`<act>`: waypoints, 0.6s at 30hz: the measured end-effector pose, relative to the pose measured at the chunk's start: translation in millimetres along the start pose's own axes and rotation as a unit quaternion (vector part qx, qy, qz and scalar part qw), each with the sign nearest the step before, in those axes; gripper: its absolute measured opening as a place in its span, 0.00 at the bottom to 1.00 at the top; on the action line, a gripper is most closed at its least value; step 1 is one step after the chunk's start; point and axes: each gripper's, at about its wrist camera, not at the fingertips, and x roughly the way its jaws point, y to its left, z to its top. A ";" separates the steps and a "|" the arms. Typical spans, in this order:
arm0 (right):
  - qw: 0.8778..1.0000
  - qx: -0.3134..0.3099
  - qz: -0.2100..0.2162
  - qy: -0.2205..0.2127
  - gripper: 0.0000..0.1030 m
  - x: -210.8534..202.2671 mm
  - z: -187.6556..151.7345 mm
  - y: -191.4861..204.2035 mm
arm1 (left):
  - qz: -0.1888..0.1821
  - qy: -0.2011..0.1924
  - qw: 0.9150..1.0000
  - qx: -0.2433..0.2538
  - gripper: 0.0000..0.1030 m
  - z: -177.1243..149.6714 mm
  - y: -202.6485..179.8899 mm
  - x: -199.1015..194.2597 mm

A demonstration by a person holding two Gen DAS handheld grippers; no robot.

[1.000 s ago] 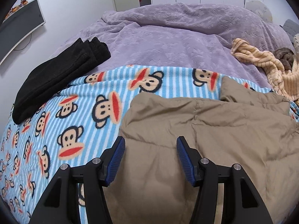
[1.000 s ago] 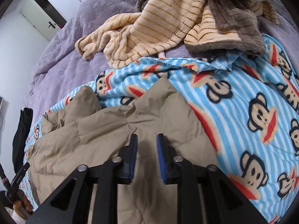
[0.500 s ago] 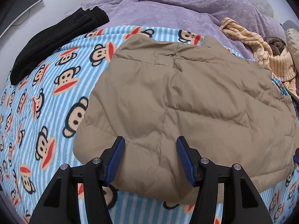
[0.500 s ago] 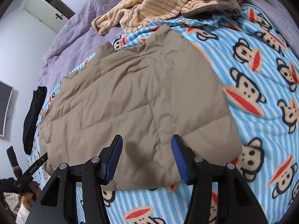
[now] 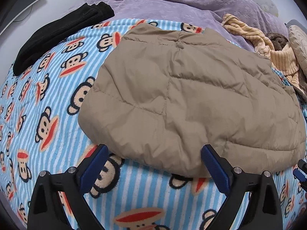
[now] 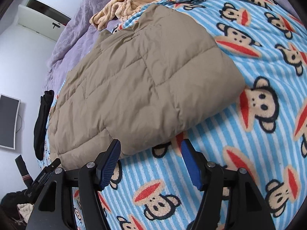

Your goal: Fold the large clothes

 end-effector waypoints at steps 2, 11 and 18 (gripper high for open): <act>1.000 0.007 0.004 0.000 0.78 0.9 -6.9 -2.4 | -0.003 0.005 1.000 0.001 0.95 -4.7 1.0 0.8; 0.997 0.064 0.048 -0.002 0.86 3.4 -25.7 -15.8 | -0.004 0.023 1.000 0.003 0.96 -18.1 6.5 2.0; 0.995 0.080 0.064 -0.007 1.00 3.8 -29.8 -22.8 | 0.005 0.039 0.999 -0.010 0.96 -21.4 15.8 7.9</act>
